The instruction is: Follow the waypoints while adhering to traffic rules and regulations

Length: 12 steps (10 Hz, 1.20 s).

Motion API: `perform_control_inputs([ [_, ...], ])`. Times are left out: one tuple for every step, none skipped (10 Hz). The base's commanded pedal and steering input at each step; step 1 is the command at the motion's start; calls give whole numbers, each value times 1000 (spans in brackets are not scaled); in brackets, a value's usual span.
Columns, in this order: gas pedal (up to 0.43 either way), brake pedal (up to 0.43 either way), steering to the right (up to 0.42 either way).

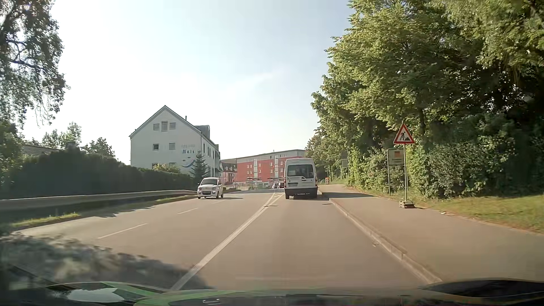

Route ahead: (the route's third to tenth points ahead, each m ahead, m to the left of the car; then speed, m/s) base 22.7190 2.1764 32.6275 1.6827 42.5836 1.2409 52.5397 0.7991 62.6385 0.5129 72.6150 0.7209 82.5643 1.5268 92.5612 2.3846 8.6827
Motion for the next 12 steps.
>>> perform_control_inputs([
  [0,0,24],
  [79,0,23],
  [130,0,22],
  [130,0,22],
  [130,0,21],
  [130,0,19],
  [130,0,16],
  [130,0,15],
  [138,0,11],
  [138,0,10],
  [138,0,8],
  [150,0,6],
])
